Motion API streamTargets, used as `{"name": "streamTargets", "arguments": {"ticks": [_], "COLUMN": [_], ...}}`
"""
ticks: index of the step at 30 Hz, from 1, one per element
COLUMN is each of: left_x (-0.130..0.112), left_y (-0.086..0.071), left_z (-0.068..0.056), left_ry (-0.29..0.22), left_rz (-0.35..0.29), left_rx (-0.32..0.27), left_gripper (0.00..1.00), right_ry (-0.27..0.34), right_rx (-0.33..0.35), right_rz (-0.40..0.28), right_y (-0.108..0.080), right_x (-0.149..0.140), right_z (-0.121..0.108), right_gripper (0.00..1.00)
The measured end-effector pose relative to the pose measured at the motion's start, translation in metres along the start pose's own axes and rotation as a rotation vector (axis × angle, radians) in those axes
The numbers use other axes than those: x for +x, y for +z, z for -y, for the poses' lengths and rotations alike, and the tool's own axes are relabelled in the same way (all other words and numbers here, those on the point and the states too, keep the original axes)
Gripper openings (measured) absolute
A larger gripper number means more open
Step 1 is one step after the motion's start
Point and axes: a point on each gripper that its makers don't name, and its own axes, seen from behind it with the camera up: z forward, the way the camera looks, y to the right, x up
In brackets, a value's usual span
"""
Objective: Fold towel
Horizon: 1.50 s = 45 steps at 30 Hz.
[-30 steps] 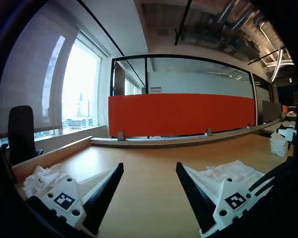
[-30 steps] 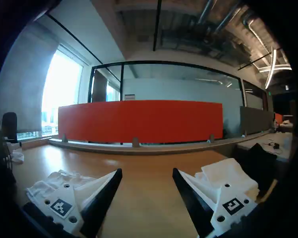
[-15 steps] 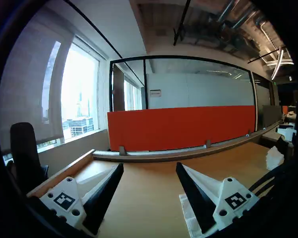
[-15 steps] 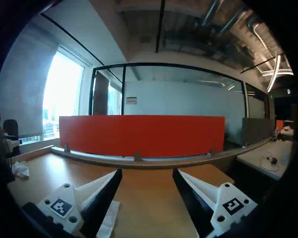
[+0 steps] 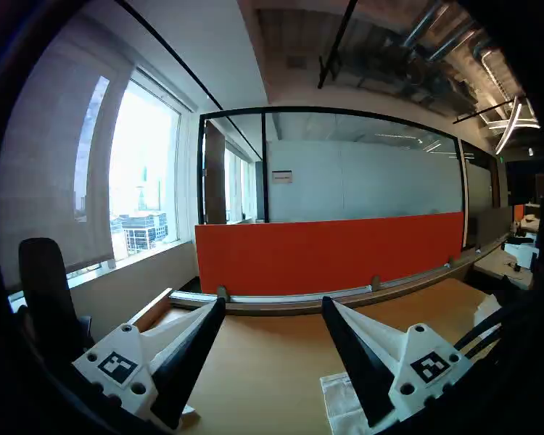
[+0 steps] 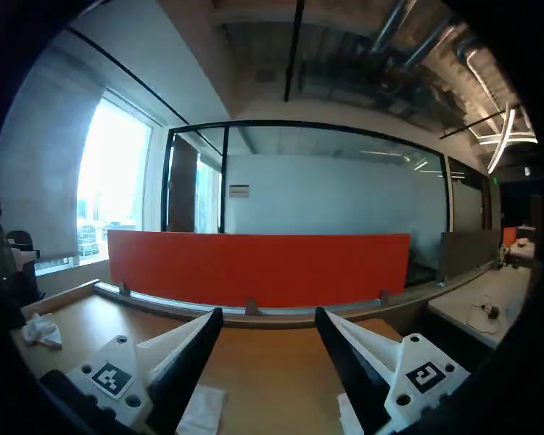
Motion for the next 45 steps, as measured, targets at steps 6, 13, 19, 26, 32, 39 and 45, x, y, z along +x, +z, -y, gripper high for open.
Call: {"name": "streamTargets", "arguments": {"ticks": [6,13,19,26,32,39,45], "left_x": [0.012,0.015,0.009,-0.007,-0.019,-0.038,-0.060], "left_y": [0.001,0.000,0.000,0.001,-0.001,-0.004,-0.007], "left_z": [0.003,0.008,0.008,-0.005,-0.024,-0.039,-0.054], "left_ry": [0.003,0.010,0.038,0.091,0.128,0.154,0.157], "left_rz": [-0.006,0.005,0.035,0.096,0.147,0.196,0.237], "left_rx": [-0.002,-0.003,-0.029,-0.109,-0.206,-0.282,-0.336], "left_gripper": [0.98,0.98,0.98,0.98,0.98,0.98,0.98], "right_ry": [-0.001,-0.017,-0.047,-0.104,-0.155,-0.200,-0.230], "right_rx": [-0.006,0.007,0.060,0.159,0.265,0.364,0.415], "right_rz": [-0.003,-0.006,0.024,0.090,0.157,0.215,0.260], "right_y": [-0.002,-0.001,0.000,0.000,-0.004,-0.009,-0.015], "right_x": [0.009,0.014,0.011,-0.003,-0.018,-0.035,-0.056], "right_z": [0.002,0.007,0.020,0.040,0.062,0.084,0.095], "right_gripper": [0.98,0.98,0.98,0.98,0.98,0.98,0.98]}}
